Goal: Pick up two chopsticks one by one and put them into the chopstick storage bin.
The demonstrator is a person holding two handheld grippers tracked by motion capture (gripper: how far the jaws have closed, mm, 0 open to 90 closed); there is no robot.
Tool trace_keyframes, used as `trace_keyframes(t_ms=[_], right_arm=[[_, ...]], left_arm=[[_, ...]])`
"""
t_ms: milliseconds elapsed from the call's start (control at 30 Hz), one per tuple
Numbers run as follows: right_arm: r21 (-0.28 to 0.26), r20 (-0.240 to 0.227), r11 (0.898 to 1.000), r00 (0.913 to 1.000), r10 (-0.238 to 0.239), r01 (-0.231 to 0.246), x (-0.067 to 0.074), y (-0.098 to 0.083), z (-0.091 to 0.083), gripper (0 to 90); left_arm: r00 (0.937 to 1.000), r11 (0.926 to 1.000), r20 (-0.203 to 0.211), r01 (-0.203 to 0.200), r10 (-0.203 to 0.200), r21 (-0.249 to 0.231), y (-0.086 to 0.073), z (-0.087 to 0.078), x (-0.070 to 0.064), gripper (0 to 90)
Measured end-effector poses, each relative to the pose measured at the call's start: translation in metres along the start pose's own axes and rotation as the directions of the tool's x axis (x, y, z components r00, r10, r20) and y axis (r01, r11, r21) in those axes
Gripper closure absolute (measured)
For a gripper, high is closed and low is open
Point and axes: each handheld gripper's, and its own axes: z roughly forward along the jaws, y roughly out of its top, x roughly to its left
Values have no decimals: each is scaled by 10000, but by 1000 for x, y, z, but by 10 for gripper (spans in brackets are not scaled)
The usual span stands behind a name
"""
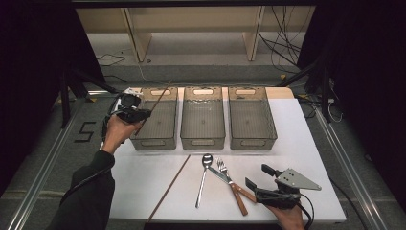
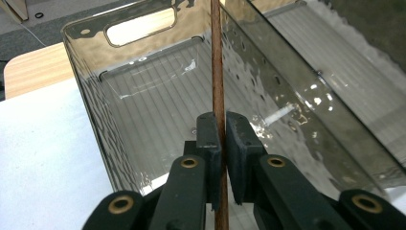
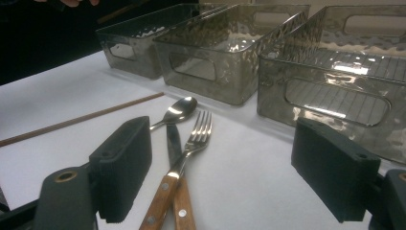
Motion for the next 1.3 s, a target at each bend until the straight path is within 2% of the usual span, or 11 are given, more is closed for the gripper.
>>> trace_keyframes(t_ms=[400,567,600,633,700,733,767,867,1033,1133,1300], right_arm=[[39,22,10000,10000,8,-9,0,0,0,228],[52,18,10000,10000,21,-22,0,0,1,228],[50,18,10000,10000,15,-15,0,0,0,229],[50,18,10000,10000,15,-15,0,0,0,229],[28,11,10000,10000,3,-3,0,0,0,229],[26,13,10000,10000,9,-9,0,0,0,229],[40,5,10000,10000,37,-37,-1,0,0,229],[47,10,10000,10000,23,-23,0,0,0,229],[39,20,10000,10000,18,-18,0,0,0,229],[53,27,10000,10000,29,-30,-1,0,0,229],[53,42,10000,10000,12,-13,0,0,0,229]], left_arm=[[9997,9991,-200,136,-128,412,-4,19,10,842],[9999,9969,-66,-70,76,778,-7,25,7,828],[9998,9968,-165,-61,75,794,-7,27,5,779],[9997,9971,-236,-25,43,756,-7,27,5,779],[9999,9983,-93,122,-117,578,-5,25,3,595],[9999,9988,10,120,-121,481,-4,23,2,540],[9999,9990,43,143,-145,431,-3,21,0,420],[9995,9994,311,66,-77,351,-1,12,-6,385],[9942,9995,1031,308,-303,-37,-4,-7,-22,303],[9917,9998,1278,89,-109,160,-13,-15,-37,249],[9872,9991,1581,145,-208,407,-30,-25,-57,221]])
